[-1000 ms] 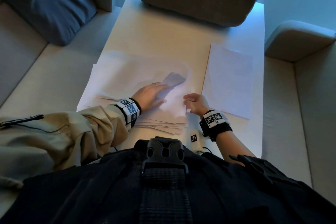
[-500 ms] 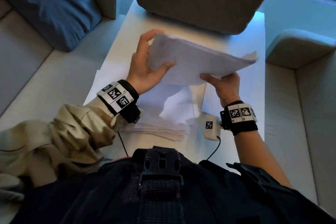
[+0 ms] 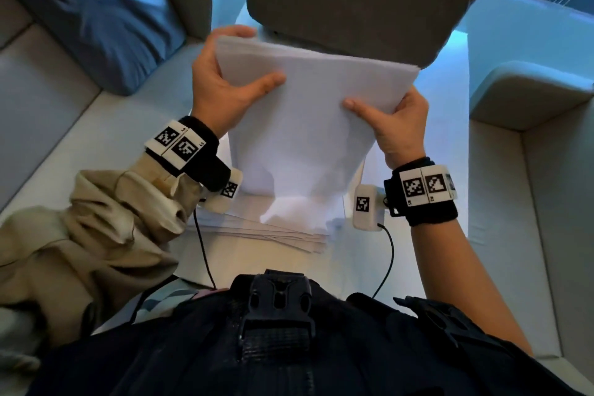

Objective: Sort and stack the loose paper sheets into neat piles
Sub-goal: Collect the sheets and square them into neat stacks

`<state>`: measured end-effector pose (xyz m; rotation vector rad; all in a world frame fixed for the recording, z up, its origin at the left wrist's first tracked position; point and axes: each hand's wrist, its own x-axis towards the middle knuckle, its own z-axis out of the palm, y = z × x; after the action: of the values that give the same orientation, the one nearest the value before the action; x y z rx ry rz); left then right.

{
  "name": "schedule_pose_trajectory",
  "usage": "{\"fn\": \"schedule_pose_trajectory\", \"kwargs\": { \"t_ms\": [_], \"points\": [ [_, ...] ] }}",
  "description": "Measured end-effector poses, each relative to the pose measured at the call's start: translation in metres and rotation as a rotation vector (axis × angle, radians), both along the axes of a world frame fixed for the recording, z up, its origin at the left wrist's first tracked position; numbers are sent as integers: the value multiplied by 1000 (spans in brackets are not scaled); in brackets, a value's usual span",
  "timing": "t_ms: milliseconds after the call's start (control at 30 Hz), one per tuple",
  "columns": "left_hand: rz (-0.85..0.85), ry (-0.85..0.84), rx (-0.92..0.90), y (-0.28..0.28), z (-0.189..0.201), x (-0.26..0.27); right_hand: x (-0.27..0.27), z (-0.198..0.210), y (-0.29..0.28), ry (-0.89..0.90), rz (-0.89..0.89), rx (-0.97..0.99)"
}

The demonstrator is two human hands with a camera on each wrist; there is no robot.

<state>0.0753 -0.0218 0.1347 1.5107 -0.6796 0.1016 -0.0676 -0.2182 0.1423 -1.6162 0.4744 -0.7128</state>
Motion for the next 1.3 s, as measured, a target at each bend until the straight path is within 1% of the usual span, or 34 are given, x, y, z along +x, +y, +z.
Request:
{"fn": "schedule_pose_trajectory", "kwargs": {
  "t_ms": [100,233,300,367,467,633,767,867,933,1000,1100,1167,1233,1300],
  "points": [
    [24,9,-14,0,3,-10,-2,3,8,-18,-10,4],
    [47,-52,-103,-3,23,-12,1,19,13,-131,-37,-11],
    [33,-40,-121,-3,30,-10,2,22,13,-147,-48,-25],
    [15,7,-130,-3,31,-6,2,19,11,-142,-49,-46],
    [32,82,-125,-1,26,1,4,14,13,-98,-39,-84],
    [-23,111,-58,-6,29,-2,11,16,24,-77,-19,-38],
    [-37,118,-70,-3,34,1,13,22,23,-97,-38,-20],
    [-39,181,-36,-1,25,5,11,19,21,-61,-54,30],
    [-9,217,-33,0,17,6,8,16,20,-57,-67,58],
    [20,173,-68,1,15,5,6,18,21,-90,-90,-4],
    [11,-7,-128,-2,18,0,6,23,23,-142,-109,-204],
    [20,-66,-117,-3,17,4,8,22,22,-158,-102,-299],
    [1,-14,-64,-1,12,6,10,18,19,-143,-118,-308],
    [2,117,20,1,2,7,12,14,18,-85,-115,-216]
  ]
}}
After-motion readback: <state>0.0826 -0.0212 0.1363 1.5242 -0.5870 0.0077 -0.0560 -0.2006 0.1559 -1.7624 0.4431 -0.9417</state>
